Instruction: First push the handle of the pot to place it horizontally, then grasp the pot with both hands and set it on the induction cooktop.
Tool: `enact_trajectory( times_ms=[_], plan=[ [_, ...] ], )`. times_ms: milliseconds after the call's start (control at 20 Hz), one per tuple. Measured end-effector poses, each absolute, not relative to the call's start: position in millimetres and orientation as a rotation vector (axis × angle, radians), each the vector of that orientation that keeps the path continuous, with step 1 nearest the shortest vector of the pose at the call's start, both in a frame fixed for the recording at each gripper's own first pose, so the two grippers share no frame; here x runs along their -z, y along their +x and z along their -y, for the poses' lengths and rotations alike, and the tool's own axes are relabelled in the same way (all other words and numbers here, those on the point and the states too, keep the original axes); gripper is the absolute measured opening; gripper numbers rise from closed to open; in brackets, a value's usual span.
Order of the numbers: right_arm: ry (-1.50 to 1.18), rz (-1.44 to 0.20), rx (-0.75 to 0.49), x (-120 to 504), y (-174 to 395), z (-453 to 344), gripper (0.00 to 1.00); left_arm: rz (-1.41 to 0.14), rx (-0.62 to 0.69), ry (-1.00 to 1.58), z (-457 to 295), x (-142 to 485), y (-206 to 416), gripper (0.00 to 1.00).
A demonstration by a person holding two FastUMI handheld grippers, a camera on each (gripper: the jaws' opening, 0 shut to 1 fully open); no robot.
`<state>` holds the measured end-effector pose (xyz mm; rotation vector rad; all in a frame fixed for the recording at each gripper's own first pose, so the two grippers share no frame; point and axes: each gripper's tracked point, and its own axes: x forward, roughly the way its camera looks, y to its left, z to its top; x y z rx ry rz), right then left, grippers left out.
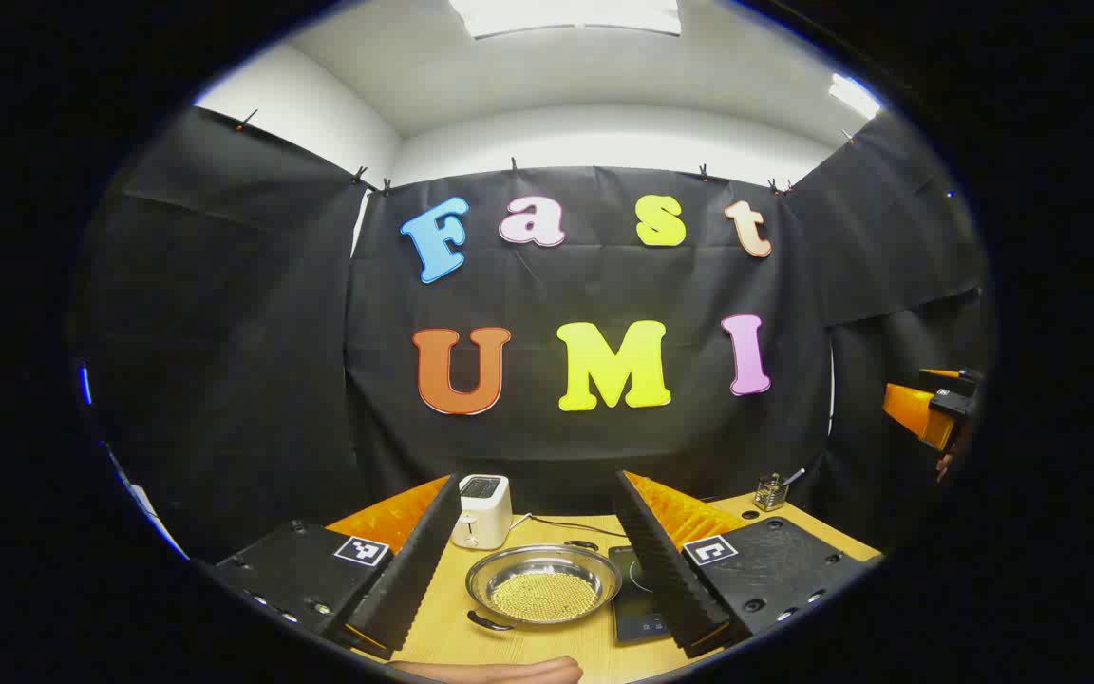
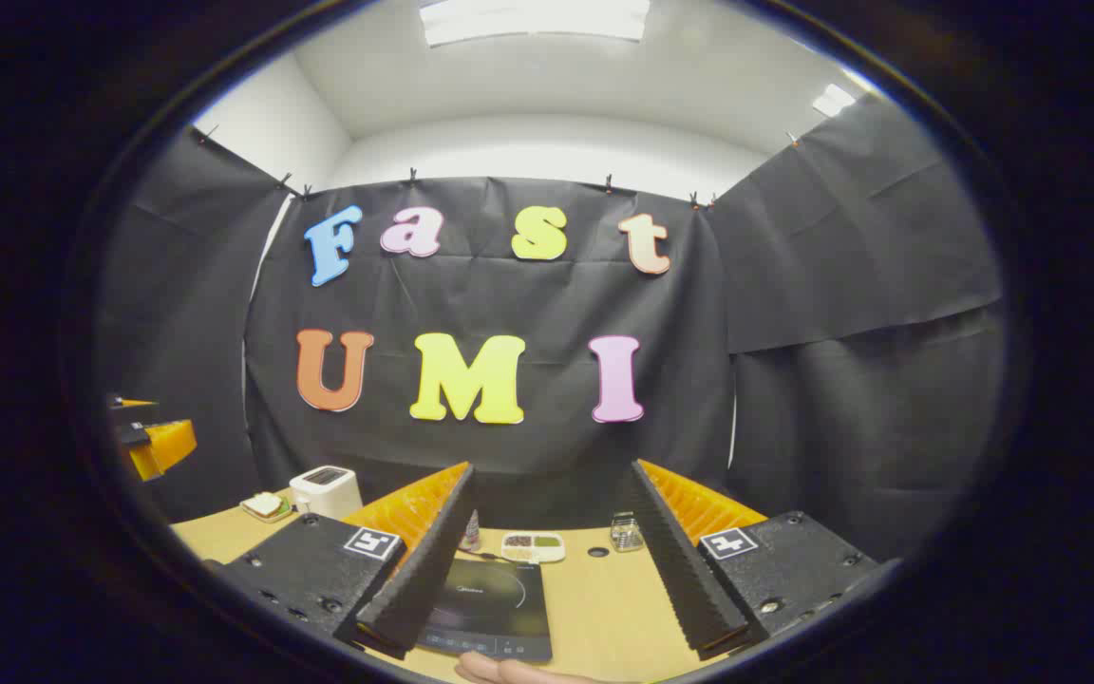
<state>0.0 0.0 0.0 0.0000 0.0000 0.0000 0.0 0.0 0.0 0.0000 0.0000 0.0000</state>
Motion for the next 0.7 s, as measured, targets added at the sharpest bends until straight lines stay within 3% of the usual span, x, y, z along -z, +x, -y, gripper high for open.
enact_trajectory(
  times_ms=[50, 100, 150, 300, 350, 400, 700],
  plan=[
    [-0.005, 0.001, -0.002, 2, -2, -1, 0.98, 0.001, 0.006, -0.005, 1, -2, -1, 0.96],
    [-0.007, 0.000, -0.006, 2, -4, -3, 0.98, 0.002, 0.010, -0.004, -1, -2, -1, 0.87],
    [-0.011, 0.000, -0.008, 3, -4, -2, 0.98, 0.003, 0.009, 0.000, -2, -2, -1, 0.96],
    [-0.029, 0.010, -0.002, 0, -9, 1, 0.98, -0.013, 0.005, 0.016, 0, 3, -2, 0.96],
    [-0.029, 0.010, -0.003, 2, -11, 3, 0.98, -0.018, 0.011, 0.014, 2, 5, -3, 0.86],
    [-0.028, 0.012, -0.006, 1, -13, 3, 0.98, -0.025, 0.020, 0.013, 4, 6, -2, 0.96],
    [-0.025, 0.015, -0.006, 1, -13, 5, 1.00, -0.021, 0.041, 0.041, 11, 7, -9, 0.96]
  ],
)
